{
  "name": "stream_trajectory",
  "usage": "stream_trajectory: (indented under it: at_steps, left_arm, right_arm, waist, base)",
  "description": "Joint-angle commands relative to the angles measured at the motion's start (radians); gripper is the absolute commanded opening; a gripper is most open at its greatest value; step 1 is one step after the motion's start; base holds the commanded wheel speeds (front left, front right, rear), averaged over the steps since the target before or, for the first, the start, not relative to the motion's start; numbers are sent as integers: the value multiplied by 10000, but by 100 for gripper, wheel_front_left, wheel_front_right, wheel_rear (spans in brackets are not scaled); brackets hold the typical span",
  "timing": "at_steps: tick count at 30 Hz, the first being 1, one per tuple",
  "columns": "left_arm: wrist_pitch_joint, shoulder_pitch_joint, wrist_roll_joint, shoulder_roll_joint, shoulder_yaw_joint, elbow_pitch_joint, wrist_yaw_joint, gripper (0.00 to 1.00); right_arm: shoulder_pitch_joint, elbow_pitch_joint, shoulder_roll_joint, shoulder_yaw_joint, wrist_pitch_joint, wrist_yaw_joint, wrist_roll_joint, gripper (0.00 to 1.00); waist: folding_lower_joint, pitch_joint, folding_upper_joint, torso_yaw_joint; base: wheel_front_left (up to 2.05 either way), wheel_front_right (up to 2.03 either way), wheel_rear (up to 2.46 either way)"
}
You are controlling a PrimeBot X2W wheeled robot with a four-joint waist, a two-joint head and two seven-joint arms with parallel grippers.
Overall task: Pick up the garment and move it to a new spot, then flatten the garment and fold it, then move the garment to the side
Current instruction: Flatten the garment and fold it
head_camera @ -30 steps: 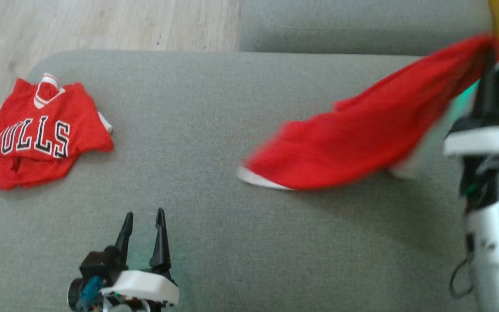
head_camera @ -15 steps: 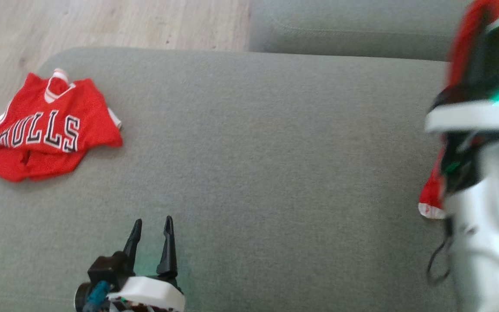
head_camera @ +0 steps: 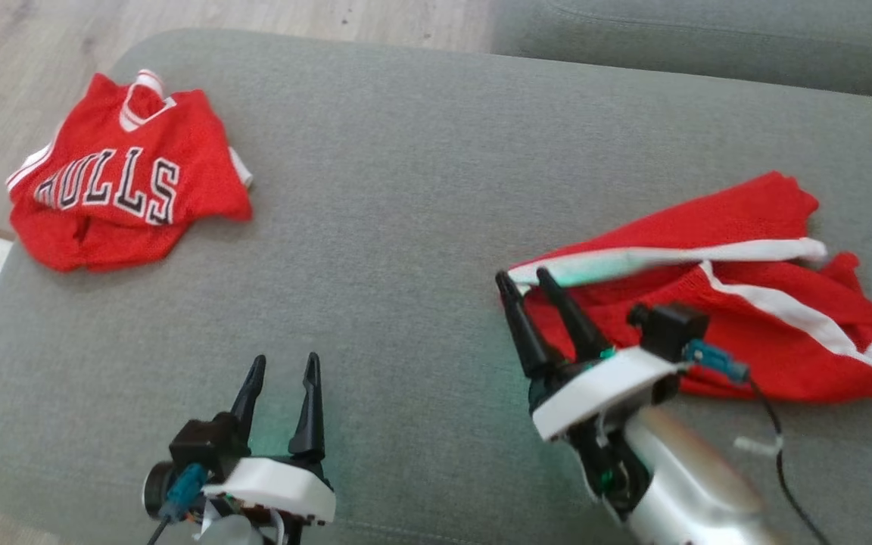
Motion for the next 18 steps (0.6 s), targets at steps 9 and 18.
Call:
stream_trajectory:
  at_steps: [9, 18]
  left_arm:
    - [-66, -470, -60, 30, 666, -648, 159, 100]
    - [-67, -165, 161, 30, 1341, -924, 803, 100]
  right_arm:
    - [-337, -212, 40, -1836, -67, 35, -2139, 100]
    - [1061, -615, 41, -4982, -67, 35, -4916, 100]
  waist:
    - [-2, -198, -1, -1139]
    - [-2, -638, -1, -2020]
  base:
    - [0, 0, 0]
    - [0, 0, 0]
